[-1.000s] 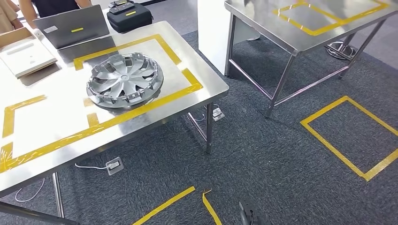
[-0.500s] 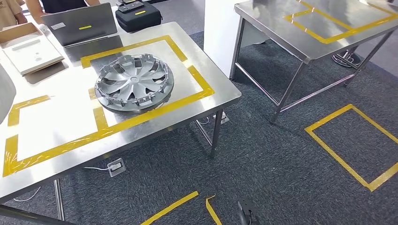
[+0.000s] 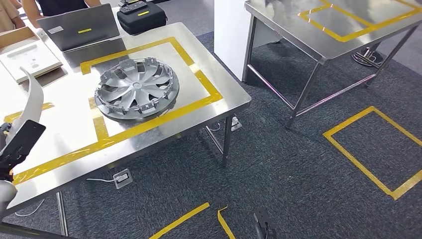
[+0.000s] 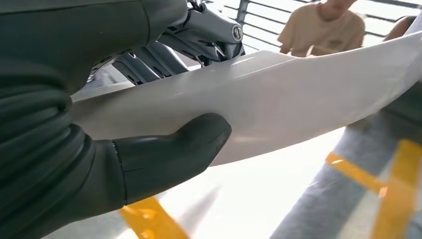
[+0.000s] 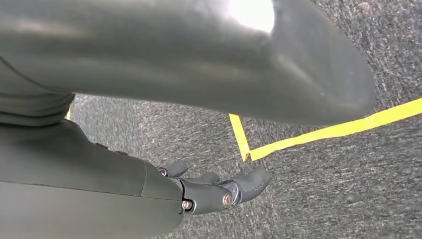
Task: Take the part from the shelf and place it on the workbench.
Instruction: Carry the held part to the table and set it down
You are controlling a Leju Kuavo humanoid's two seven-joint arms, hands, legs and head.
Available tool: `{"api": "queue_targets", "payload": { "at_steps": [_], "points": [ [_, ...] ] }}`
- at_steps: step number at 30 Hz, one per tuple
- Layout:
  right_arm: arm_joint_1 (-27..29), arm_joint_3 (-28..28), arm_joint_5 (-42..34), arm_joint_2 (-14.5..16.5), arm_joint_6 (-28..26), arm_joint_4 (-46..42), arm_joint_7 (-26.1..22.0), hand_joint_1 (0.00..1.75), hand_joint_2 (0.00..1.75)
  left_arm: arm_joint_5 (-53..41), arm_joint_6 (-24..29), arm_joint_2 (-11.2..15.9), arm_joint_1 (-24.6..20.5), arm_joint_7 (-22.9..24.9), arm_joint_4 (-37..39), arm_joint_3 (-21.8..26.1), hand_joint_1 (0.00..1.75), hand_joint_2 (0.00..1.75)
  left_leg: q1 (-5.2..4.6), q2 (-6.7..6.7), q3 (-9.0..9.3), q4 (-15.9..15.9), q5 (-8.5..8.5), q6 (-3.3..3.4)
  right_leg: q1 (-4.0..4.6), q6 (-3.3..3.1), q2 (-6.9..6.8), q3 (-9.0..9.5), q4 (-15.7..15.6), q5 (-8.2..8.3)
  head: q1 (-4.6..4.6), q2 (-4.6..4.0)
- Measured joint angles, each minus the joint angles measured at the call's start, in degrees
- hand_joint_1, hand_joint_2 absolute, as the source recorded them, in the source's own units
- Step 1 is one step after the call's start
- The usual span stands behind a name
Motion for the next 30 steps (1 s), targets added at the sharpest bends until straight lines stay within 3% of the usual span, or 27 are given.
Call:
{"api": "queue_targets", "payload": {
  "at_steps": [5, 9, 12, 16, 20, 24, 27, 30],
  "points": [
    [0.0, 0.0, 0.6, -0.1, 0.0, 0.0, -0.2, 0.0, 0.0, -3.0, -0.4, 0.5, 0.4, 3.7, 4.0, -3.8, 1.75, 1.75, -0.01, -0.03, -0.04, 0.0, 0.0, -0.01, -0.03, 0.0, -0.05, 0.05, 0.0, 0.0, 0.01, 0.0],
    [0.1, 0.0, 1.2, -0.2, 0.2, 0.0, 0.4, 0.0, 0.0, -5.4, -1.4, 1.2, 1.1, 5.4, 5.7, -6.3, 0.0, 1.75, -0.02, -0.04, -0.07, 0.1, 0.0, 0.0, -0.09, 0.02, -0.05, 0.07, 0.0, 0.02, 0.01, 0.0],
    [0.1, 0.0, 1.5, -0.3, 0.2, 0.0, 0.5, 0.0, 0.0, -6.8, -1.8, 1.5, 1.6, 7.1, 6.4, -7.6, 0.0, 1.75, -0.03, -0.05, -0.09, 0.1, -0.01, 0.01, -0.1, 0.04, -0.05, 0.09, -0.1, 0.03, 0.01, 0.0],
    [0.1, 0.0, 2.1, -0.3, 0.4, 0.0, 0.5, 0.0, 0.0, -7.9, -3.6, 2.0, 1.8, 10.9, 7.2, -8.8, 0.0, 0.0, -0.03, -0.05, -0.11, 0.2, -0.03, 0.05, -0.17, 0.07, -0.06, 0.1, -0.1, 0.05, 0.01, 0.0],
    [0.1, 0.1, 2.3, -0.3, 0.7, 0.0, 0.3, 0.0, 0.0, -8.3, -4.1, 2.5, 1.8, 13.2, 7.7, -9.6, 0.0, 0.0, -0.02, -0.06, -0.11, 0.2, -0.03, 0.05, -0.18, 0.08, -0.07, 0.11, -0.1, 0.06, 0.01, 0.0],
    [0.1, 0.1, 2.2, -0.3, 0.7, 0.0, 0.2, 0.0, 0.0, -8.2, -0.9, 2.7, 1.6, 13.4, 7.7, -9.7, 0.0, 0.0, -0.02, -0.06, -0.11, 0.2, -0.02, 0.05, -0.19, 0.08, -0.07, 0.11, -0.1, 0.06, 0.01, 0.0],
    [0.1, 0.1, 2.2, -0.3, 0.7, 0.0, 0.1, 0.0, 0.0, -5.4, 4.6, 2.7, 0.8, 10.5, 7.5, -9.3, 0.0, 0.0, -0.01, -0.06, -0.11, 0.2, 0.0, 0.06, -0.18, 0.08, -0.07, 0.1, -0.1, 0.08, 0.01, 0.0],
    [0.1, 0.1, 2.1, -0.3, 0.3, 0.0, 0.1, 0.0, 0.0, -0.7, 10.5, 2.7, -1.3, 3.5, 6.8, -6.9, 0.0, 0.0, 0.0, -0.06, -0.12, 0.2, 0.03, 0.05, -0.17, 0.09, -0.08, 0.09, -0.1, 0.11, 0.01, 0.0]
  ]
}}
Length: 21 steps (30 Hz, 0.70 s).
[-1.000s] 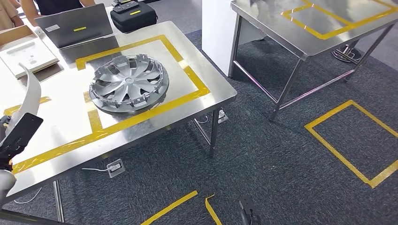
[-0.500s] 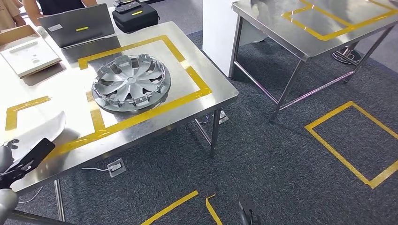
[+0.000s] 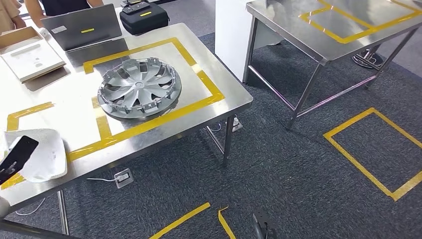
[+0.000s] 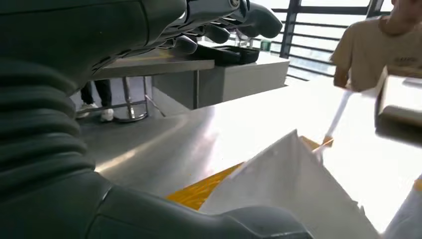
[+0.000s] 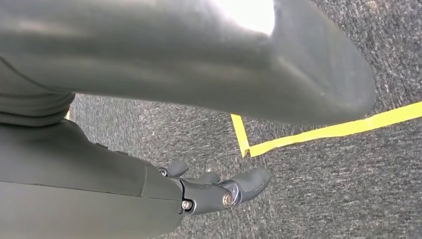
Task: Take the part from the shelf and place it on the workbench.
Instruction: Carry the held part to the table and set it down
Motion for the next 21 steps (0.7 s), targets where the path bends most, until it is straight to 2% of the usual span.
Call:
{"api": "queue_targets", "payload": {
  "at_steps": [3, 5, 7, 8, 9, 11, 12, 13, 14, 16, 17, 18, 19, 21],
  "points": [
    [0.0, 0.0, -0.1, 0.0, -0.7, 0.0, 0.4, 0.0, 0.0, 1.5, 4.6, -0.2, -3.5, -9.9, -2.0, 4.1, 0.0, 0.0, -0.02, -0.01, -0.07, 0.1, -0.03, 0.06, -0.06, 0.06, -0.01, 0.01, -0.1, 0.07, 0.0, 0.0],
    [0.1, 0.0, -0.2, 0.2, -1.2, 0.0, 0.5, 0.0, 0.0, -0.4, 6.3, -0.5, -6.1, -16.7, -4.8, 8.4, 0.0, 0.0, -0.2, -0.08, -0.07, 0.2, 0.11, 0.61, -0.18, 0.49, -0.06, 0.13, -0.4, 0.39, -0.03, 0.0],
    [0.1, 0.0, -0.5, 0.3, -1.4, 0.0, 0.4, 0.0, 0.0, -1.8, 6.7, -1.4, -8.7, -22.7, -7.8, 13.3, 0.0, 0.0, 0.12, 0.07, 0.36, -0.9, 0.9, 1.3, -0.05, 1.02, -0.07, 0.17, -0.3, 0.18, 0.01, 0.0],
    [0.1, -0.1, -0.6, 0.2, -1.5, 0.0, 0.3, 0.0, 0.0, -1.7, 6.7, -2.1, -10.0, -25.4, -9.2, 15.4, 0.0, 0.0, 0.36, 0.26, 0.57, -1.6, 1.34, 1.5, 0.06, 1.17, -0.07, -0.23, 0.8, -0.86, 0.09, 0.0],
    [0.1, -0.1, -0.7, 0.2, -1.5, 0.0, 0.3, 0.0, 0.0, -1.3, 6.7, -2.8, -11.2, -27.6, -10.5, 17.3, 0.0, 0.0, 0.62, 0.47, 0.68, -2.1, 1.72, 1.63, 0.1, 1.35, -0.08, -1.1, 3.0, -2.6, 0.25, 0.0],
    [0.1, -0.1, -0.9, 0.2, -1.5, 0.0, 0.2, 0.0, 0.0, -0.1, 6.7, -3.9, -12.8, -30.6, -13.0, 20.1, 0.0, 0.0, 0.69, 0.8, 0.46, -2.2, 1.99, 1.69, -0.15, 1.81, -0.19, -3.76, 10.1, -6.77, 0.48, 0.0],
    [0.1, -0.1, -1.0, 0.3, -1.6, 0.0, 0.2, 0.0, 0.0, 0.5, 6.7, -4.4, -13.1, -31.5, -14.1, 21.0, 0.0, 0.0, 0.76, 0.9, 0.26, -2.1, 2.07, 1.57, -0.36, 2.07, -0.26, -4.74, 13.1, -8.0, 0.54, 0.0],
    [0.1, -0.1, -1.1, 0.3, -1.6, 0.0, 0.2, 0.0, 0.0, 1.0, 6.7, -4.8, -13.1, -32.3, -15.1, 21.6, 0.0, 0.0, 0.88, 0.97, -0.04, -1.9, 2.18, 1.4, -0.6, 2.36, -0.35, -4.92, 14.3, -8.18, 0.55, 0.0],
    [0.1, -0.2, -1.1, 0.3, -1.7, 0.0, 0.2, 0.0, 0.0, 1.5, 6.7, -5.2, -13.0, -32.8, -16.2, 22.0, 0.0, 0.0, 1.12, 0.99, -0.47, -1.7, 2.32, 1.13, -0.87, 2.69, -0.44, -3.97, 13.2, -7.32, 0.55, 0.0],
    [-0.1, -0.3, -1.3, 0.3, -1.9, 0.0, 0.2, 0.0, 0.0, 2.1, 6.7, -5.8, -12.8, -33.4, -18.3, 22.4, 0.0, 0.0, 1.74, 0.94, -1.64, -0.7, 2.59, 0.26, -1.45, 3.48, -0.55, 0.19, 6.4, -4.87, 0.63, 0.0],
    [-0.2, -0.4, -1.4, 0.4, -2.0, 0.0, 0.2, 0.0, 0.0, 2.2, 6.7, -5.9, -12.4, -33.4, -19.4, 22.6, 0.0, 0.0, 1.91, 0.86, -2.19, -0.2, 2.68, -0.28, -1.54, 3.58, -0.41, 1.81, 3.6, -3.75, 0.79, 0.0],
    [-0.2, -0.5, -1.5, 0.5, -2.0, 0.0, 0.3, 0.0, 0.0, 2.2, 6.7, -6.0, -12.0, -33.4, -20.5, 22.6, 0.0, 0.0, 1.9, 0.77, -2.59, 0.3, 2.75, -0.79, -1.58, 3.36, -0.2, 2.64, 2.0, -3.34, 0.91, 0.0],
    [-0.2, -0.6, -1.6, 0.7, -2.0, 0.0, 0.3, 0.0, 0.0, 2.2, 6.7, -6.0, -11.6, -33.3, -21.4, 22.7, 0.0, 0.0, 1.79, 0.63, -2.86, 0.6, 2.92, -1.27, -1.52, 2.76, 0.01, 2.54, 1.8, -3.35, 1.02, 0.0],
    [-0.2, -0.7, -1.7, 0.7, -2.1, 0.0, 0.3, 0.0, 0.0, 2.0, 6.7, -6.1, -10.6, -33.3, -22.7, 22.8, 0.0, 0.0, 1.74, 0.39, -3.18, 0.6, 3.45, -2.07, -1.54, 1.18, 0.15, 1.79, 2.2, -2.99, 1.06, 0.0]
  ]
}}
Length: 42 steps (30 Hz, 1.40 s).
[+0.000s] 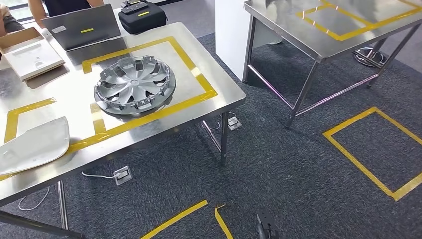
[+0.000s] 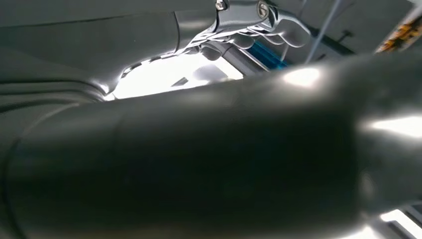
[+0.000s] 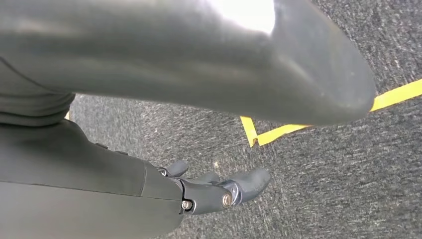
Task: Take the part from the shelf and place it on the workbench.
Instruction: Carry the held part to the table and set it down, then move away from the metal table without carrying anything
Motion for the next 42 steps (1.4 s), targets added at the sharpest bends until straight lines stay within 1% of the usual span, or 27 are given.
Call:
{"api": "queue_targets", "payload": {
  "at_steps": [2, 5, 6, 7, 8, 9, 10, 12, 13, 16, 17, 18, 21, 22, 24, 25, 27, 29, 31, 32, 34, 36, 37, 38, 39, 40, 42],
  "points": [
    [0.0, -0.2, 0.0, 0.0, 0.0, 0.0, 0.0, 0.0, 0.0, 0.1, 0.0, 0.2, 1.0, 0.1, -0.9, 0.3, 0.0, 0.0, 0.17, 0.07, -0.78, 1.0, -1.32, -0.57, -0.01, -1.24, -0.2, -0.89, 0.0, 0.8, -0.1, 0.0],
    [0.1, -0.3, -0.1, 0.0, 0.0, 0.0, 0.0, 0.0, 0.0, 1.4, 0.0, 0.4, 2.6, -0.1, -2.1, 0.6, 0.0, 0.0, 0.15, 0.29, -3.47, 9.9, -9.07, -0.77, 0.27, -2.1, -0.36, -2.78, -0.1, 2.52, -0.3, 0.0],
    [0.1, -0.3, -0.1, 0.0, 0.0, 0.0, 0.0, 0.0, 0.0, 2.1, 0.0, 0.5, 3.4, -0.3, -2.7, 0.6, 0.0, 0.0, 0.08, 0.28, -4.1, 13.4, -11.04, -0.71, 0.44, -2.21, -0.39, -3.49, -0.1, 3.08, -0.33, 0.0],
    [0.1, -0.3, -0.1, 0.0, 0.0, 0.0, 0.0, 0.0, 0.0, 2.6, 0.0, 0.6, 4.2, -0.6, -3.2, 0.6, 0.0, 0.0, 0.0, 0.28, -4.01, 15.6, -11.8, -0.54, 0.62, -2.28, -0.43, -4.15, -0.1, 3.61, -0.32, 0.0],
    [0.1, -0.3, -0.1, 0.0, 0.0, 0.0, 0.0, 0.0, 0.0, 3.0, 0.0, 0.8, 5.2, -0.9, -3.9, 0.6, 0.0, 0.0, -0.12, 0.28, -3.02, 16.0, -11.5, -0.24, 0.8, -2.33, -0.46, -4.78, -0.1, 4.13, -0.32, 0.0],
    [0.1, -0.4, 0.0, 0.0, 0.0, 0.0, 0.0, 0.0, 0.0, 3.3, 0.0, 1.0, 6.1, -1.2, -4.7, 0.7, 0.0, 0.0, -0.3, 0.28, -0.91, 14.1, -10.44, 0.22, 0.97, -2.35, -0.47, -5.36, -0.1, 4.64, -0.33, 0.0],
    [0.1, -0.4, 0.0, 0.0, 0.0, 0.0, 0.0, 0.0, 0.0, 3.3, 0.0, 1.2, 6.8, -1.5, -5.6, 0.8, 0.0, 0.0, -0.57, 0.29, 1.96, 10.7, -9.52, 0.83, 1.11, -2.33, -0.48, -5.85, -0.1, 5.14, -0.32, 0.0],
    [0.1, -0.4, 0.0, 0.1, 0.0, 0.0, 0.0, 0.0, 0.0, 3.0, 0.0, 1.5, 8.5, -2.0, -8.2, 1.5, 0.0, 0.0, -1.24, 0.42, 7.08, 3.5, -9.26, 1.66, 1.23, -1.95, -0.53, -6.46, -0.3, 6.14, -0.2, 0.0],
    [0.1, -0.5, 0.1, 0.1, 0.0, 0.0, 0.1, 0.0, 0.0, 2.7, 0.0, 1.6, 9.3, -2.1, -9.4, 1.9, 0.0, 0.0, -1.56, 0.49, 8.25, 1.5, -9.56, 1.85, 1.14, -1.6, -0.57, -6.46, -0.5, 6.59, -0.21, 0.0],
    [0.2, -0.8, 0.1, 0.1, 0.0, 0.0, 0.1, 0.0, 0.0, 2.4, 0.0, 1.8, 12.2, -2.3, -12.7, 3.0, 0.0, 0.0, -1.86, 0.71, 8.3, -0.3, -8.43, 2.4, 0.89, -0.34, -0.59, -6.09, -1.5, 7.67, -0.43, 0.0],
    [0.2, -0.8, 0.1, 0.1, 0.0, 0.0, 0.1, 0.0, 0.0, 2.5, 0.0, 1.9, 13.5, -2.5, -14.0, 3.3, 0.0, 0.0, -1.73, 0.81, 8.15, -0.8, -7.61, 2.83, 0.91, -0.05, -0.6, -6.29, -1.2, 6.91, -0.39, 0.0],
    [0.2, -0.8, 0.1, 0.1, 0.0, 0.0, 0.0, 0.0, 0.0, 2.5, 0.0, 1.9, 14.9, -2.8, -15.4, 3.7, 0.0, 0.0, -1.54, 0.9, 7.82, -1.3, -6.71, 3.22, 0.97, 0.17, -0.6, -6.78, 0.0, 5.08, -0.36, 0.0],
    [0.3, -0.9, 0.1, 0.1, 0.0, 0.0, 0.0, 0.0, 0.0, 2.4, 0.0, 2.0, 19.5, -3.3, -19.4, 5.0, 0.0, 0.0, -1.42, 0.98, 5.65, -1.6, -4.48, 3.76, 0.97, 0.68, -0.67, -8.85, 9.0, -2.82, -0.15, 0.0],
    [0.3, -1.0, 0.1, 0.0, 0.0, 0.0, 0.0, 0.0, 0.0, 2.0, 0.0, 2.1, 21.3, -3.5, -20.8, 5.6, 0.0, 0.0, -1.44, 0.99, 4.75, -1.5, -3.86, 3.74, 0.97, 0.85, -0.68, -8.91, 11.6, -3.66, -0.12, 0.0],
    [0.2, -1.1, 0.1, 0.0, 0.0, 0.0, 0.0, 0.0, 0.0, 0.9, 0.0, 2.1, 25.5, -3.6, -24.0, 6.8, 0.0, 0.0, -1.45, 1.03, 3.02, -1.2, -2.74, 3.55, 0.99, 0.96, -0.69, -6.61, 12.0, -1.85, -0.08, 0.0],
    [0.2, -1.2, 0.0, 0.0, 0.0, 0.0, 0.1, 0.0, 0.0, 0.3, 0.0, 2.1, 27.7, -3.7, -25.9, 7.5, 0.0, 0.0, -1.45, 1.05, 2.21, -1.0, -2.25, 3.39, 0.99, 0.9, -0.7, -4.08, 9.4, -0.51, -0.07, 0.0],
    [0.1, -1.3, 0.0, 0.0, 0.0, 0.0, 0.1, 0.0, 0.0, -0.6, 0.0, 2.0, 31.6, -3.9, -29.3, 8.8, 0.0, 0.0, -1.54, 1.09, 0.95, -0.4, -1.44, 2.89, 1.19, 0.31, -0.63, 1.22, 2.4, -0.55, 0.01, 0.0],
    [0.1, -1.4, -0.1, 0.0, 0.0, 0.0, 0.1, 0.0, 0.0, -1.4, 0.0, 1.7, 35.0, -4.2, -32.3, 10.1, 0.0, 0.0, -1.62, 1.13, 0.54, -0.2, -0.71, 2.24, 1.48, -0.7, -0.5, 3.44, -1.5, -1.84, 0.11, 0.0],
    [0.2, -1.5, -0.1, 0.0, 0.0, 0.0, 0.0, 0.0, 0.0, -1.6, 0.0, 1.3, 38.5, -4.5, -35.0, 11.5, 0.0, 0.0, -1.53, 1.13, 0.58, -0.5, -0.04, 1.54, 1.5, -1.72, -0.52, 3.11, -2.0, -1.14, 0.11, 0.0],
    [0.3, -1.6, -0.1, 0.0, 0.0, 0.0, 0.0, 0.0, 0.0, -1.6, 0.0, 1.2, 40.2, -4.5, -36.1, 12.1, 0.0, 0.0, -1.43, 1.04, 0.33, -0.2, -0.6, 1.18, 1.41, -2.15, -0.61, 2.68, -2.2, -0.53, 0.04, 0.0],
    [0.3, -1.7, -0.1, 0.1, 0.0, 0.0, 0.0, 0.0, 0.0, -1.1, 0.0, 0.7, 43.4, -4.5, -37.8, 13.5, 0.0, 0.0, -1.16, 0.86, -0.89, 3.2, -4.97, 0.5, 1.16, -2.76, -0.83, 1.42, -2.5, 0.91, -0.04, 0.0],
    [0.4, -1.8, -0.1, 0.0, 0.0, 0.0, 0.0, 0.0, 0.0, 0.1, 0.0, 0.0, 46.4, -4.4, -38.8, 15.0, 0.0, 0.0, -0.84, 0.8, -2.33, 9.9, -10.72, -0.13, 1.14, -2.91, -0.88, -0.05, -2.5, 2.28, -0.12, 0.0],
    [0.4, -1.9, -0.1, 0.0, 0.0, 0.0, 0.0, 0.0, 0.0, 0.7, 0.0, -0.5, 47.8, -4.4, -38.9, 15.6, 0.0, 0.0, -0.67, 0.79, -2.51, 12.8, -11.98, -0.39, 1.12, -2.84, -0.89, -0.87, -2.5, 2.96, -0.12, 0.0],
    [0.4, -1.9, -0.1, 0.0, 0.0, 0.0, 0.0, 0.0, 0.0, 1.4, 0.0, -1.1, 49.1, -4.3, -38.9, 16.2, 0.0, 0.0, -0.52, 0.79, -1.95, 14.3, -11.85, -0.58, 1.09, -2.7, -0.93, -1.68, -2.5, 3.61, -0.12, 0.0],
    [0.4, -2.1, -0.2, 0.0, 0.0, 0.0, 0.0, 0.0, 0.0, 2.3, 0.0, -1.7, 50.4, -4.1, -38.5, 16.8, 0.0, 0.0, -0.39, 0.78, -0.58, 14.2, -10.67, -0.71, 1.0, -2.5, -0.97, -2.49, -2.4, 4.23, -0.1, 0.0],
    [0.5, -2.2, -0.3, 0.0, 0.0, 0.0, 0.0, 0.0, 0.0, 3.4, 0.0, -2.4, 51.4, -3.7, -37.6, 17.5, 0.0, 0.0, -0.28, 0.79, 1.72, 12.2, -9.16, -0.79, 0.88, -2.23, -1.01, -3.23, -2.4, 4.81, -0.1, 0.0],
    [0.4, -2.4, -0.4, 0.0, 0.0, 0.0, -0.1, 0.0, 0.0, 5.8, 0.0, -4.0, 52.6, -3.2, -34.2, 19.0, 0.0, 0.0, -0.23, 0.72, 7.7, 4.9, -8.83, -0.64, 0.74, -1.49, -1.08, -4.22, -2.3, 5.86, -0.11, 0.0]
  ]
}}
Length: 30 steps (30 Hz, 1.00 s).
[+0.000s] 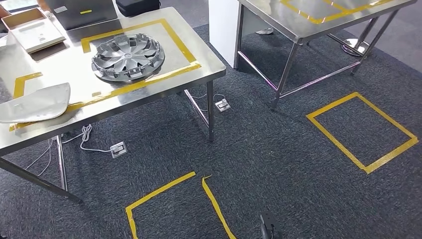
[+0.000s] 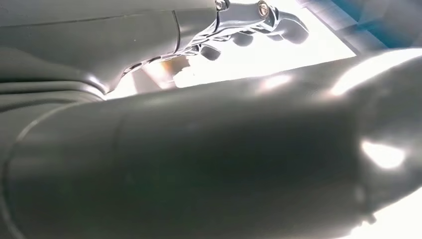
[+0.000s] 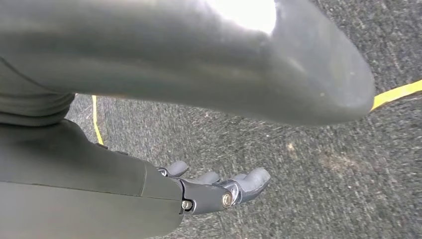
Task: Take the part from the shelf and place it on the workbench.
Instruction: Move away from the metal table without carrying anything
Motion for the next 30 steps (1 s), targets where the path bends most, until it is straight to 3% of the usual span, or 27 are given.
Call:
{"api": "queue_targets", "payload": {
  "at_steps": [2, 4, 5, 6, 9, 10, 11, 12, 13, 14, 15, 17, 19, 22, 23, 27, 30],
  "points": [
    [-0.1, -0.2, -0.1, 0.0, 0.0, 0.0, 0.1, 0.0, 0.0, 1.0, 0.0, -1.3, 0.4, 0.8, 5.5, 1.9, 0.0, 0.0, -0.27, -0.13, 3.24, -5.1, -1.47, 0.81, 0.03, 0.94, -0.08, -0.28, -0.1, 1.08, 0.15, 0.0],
    [0.0, -0.4, -0.1, 0.1, 0.0, 0.0, 0.4, 0.0, 0.0, 1.1, -0.8, -2.0, 0.0, 4.8, 14.3, 4.5, 0.0, 0.0, -0.62, -0.1, 3.08, -6.0, -1.1, 2.11, -0.16, 1.92, -0.13, -0.21, -0.6, 2.13, 0.23, 0.0],
    [0.0, -0.4, -0.1, 0.1, 0.1, 0.0, 0.6, 0.0, 0.0, 1.6, -1.5, -2.2, -0.2, 8.0, 19.9, 6.0, 0.0, 0.0, -0.68, 0.09, 2.8, -6.1, -0.56, 2.75, -0.28, 2.25, -0.1, -0.37, -0.5, 1.9, 0.15, 0.0],
    [0.1, -0.5, -0.1, 0.2, 0.2, 0.0, 0.9, 0.0, 0.0, 2.1, -2.6, -2.2, -0.2, 11.5, 25.4, 7.4, 0.0, 0.0, -0.7, 0.34, 2.33, -6.3, 0.08, 3.34, -0.35, 2.46, -0.06, -0.81, 0.5, 0.47, 0.12, 0.0],
    [0.4, -0.7, 0.5, 0.2, 0.8, 0.0, 1.8, 0.0, 0.0, 3.4, -8.4, -2.0, 1.7, 27.2, 38.7, 10.7, 0.0, 0.0, -0.79, 0.83, -0.03, -6.4, 1.93, 4.34, -0.15, 2.58, 0.02, -3.4, 9.7, -7.97, 0.15, 0.0],
    [0.4, -0.7, 0.7, 0.2, 1.1, 0.0, 2.1, 0.0, 0.0, 3.9, -10.8, -1.9, 2.8, 34.9, 42.1, 11.5, 0.0, 0.0, -0.91, 0.91, -0.75, -6.4, 2.45, 4.41, -0.01, 2.56, 0.03, -3.93, 13.1, -9.55, 0.18, 0.0],
    [0.4, -0.7, 0.9, 0.1, 1.2, 0.0, 2.4, 0.0, 0.0, 4.7, -12.6, -1.9, 4.3, 42.6, 45.0, 12.4, 0.0, 0.0, -1.08, 1.12, -1.4, -6.3, 2.93, 4.41, 0.2, 2.45, 0.04, -3.81, 15.3, -9.65, 0.2, 0.0],
    [0.4, -0.7, 0.8, 0.0, 1.2, 0.0, 2.6, 0.0, 0.44, 6.0, -13.7, -1.9, 6.1, 49.3, 47.3, 13.3, 0.0, 0.0, -1.25, 1.38, -2.05, -6.2, 3.36, 4.42, 0.44, 2.21, 0.03, -2.79, 15.7, -8.55, 0.21, 0.0],
    [0.5, -0.8, 0.6, -0.1, 1.1, 0.0, 2.6, 0.0, 0.87, 7.8, -14.1, -2.2, 7.8, 54.1, 49.3, 14.5, 0.0, 0.0, -1.4, 1.6, -2.69, -6.0, 3.76, 4.43, 0.73, 1.81, 0.06, -0.85, 14.3, -6.96, 0.21, 0.0],
    [0.5, -1.0, 0.3, -0.2, 0.9, 0.0, 2.5, 0.0, 1.31, 9.8, -14.2, -2.6, 9.2, 56.8, 50.9, 15.8, 0.0, 0.44, -1.47, 1.71, -3.34, -5.7, 4.15, 4.46, 1.08, 1.21, 0.14, 2.01, 11.0, -5.91, 0.23, 0.0],
    [0.5, -1.2, 0.0, -0.3, 0.6, 0.0, 2.4, 0.0, 1.75, 11.5, -14.7, -3.1, 10.1, 58.1, 52.2, 17.3, 0.0, 0.87, -1.6, 1.58, -3.92, -5.5, 4.52, 4.41, 1.37, 0.56, 0.2, 5.08, 6.8, -5.88, 0.25, 0.0],
    [0.4, -1.5, 0.0, -0.5, -0.2, 0.0, 2.4, 0.0, 1.75, 12.8, -16.7, -4.0, 10.8, 59.6, 54.2, 19.9, 0.0, 1.75, -1.68, 1.12, -4.53, -5.2, 5.21, 4.0, 1.73, -0.26, 0.18, 9.05, 0.4, -7.62, 0.27, 0.0],
    [0.3, -1.5, 0.7, -0.6, -0.7, 0.0, 3.6, 0.0, 1.75, 13.1, -18.3, -4.6, 11.2, 61.0, 55.6, 21.4, 0.0, 1.75, -1.74, 0.82, -4.85, -5.3, 4.86, 3.69, 1.69, -0.13, -0.04, 9.6, -1.3, -8.52, 0.27, 0.0],
    [0.5, -1.4, 1.9, -0.7, -1.1, 0.0, 6.1, 0.0, 1.75, 13.5, -18.6, -5.4, 11.9, 60.5, 56.8, 22.9, 0.0, 1.75, -1.86, 0.71, -5.09, -5.3, 2.46, 3.81, 1.63, -0.1, -0.19, 9.37, -1.6, -8.17, 0.23, 0.0],
    [0.7, -1.1, 2.0, -0.7, -1.3, -0.2, 6.4, 0.0, 1.75, 13.3, -18.8, -5.7, 12.3, 59.5, 56.9, 23.0, 0.0, 1.75, -1.86, 0.67, -5.08, -5.4, 2.65, 3.82, 1.66, -0.35, -0.2, 9.26, -1.6, -7.8, 0.23, 0.0],
    [2.1, 1.9, 1.0, -1.2, -2.1, -1.4, 5.5, 0.0, 1.75, 13.5, -21.3, -5.8, 13.9, 55.6, 56.6, 21.3, 0.0, 1.75, -1.78, 0.45, -4.76, -6.6, 7.24, 3.45, 1.79, -0.73, -0.22, 9.05, -1.5, -7.18, 0.2, 0.0],
    [3.1, 4.5, -0.6, -1.7, -2.8, -2.6, 4.1, 0.0, 1.75, 14.6, -23.9, -5.8, 15.0, 53.2, 55.8, 19.0, 0.0, 1.75, -1.75, 0.29, -4.65, -6.7, 7.69, 3.16, 1.8, -0.8, -0.33, 8.91, -1.4, -7.1, 0.21, 0.0]
  ]
}}
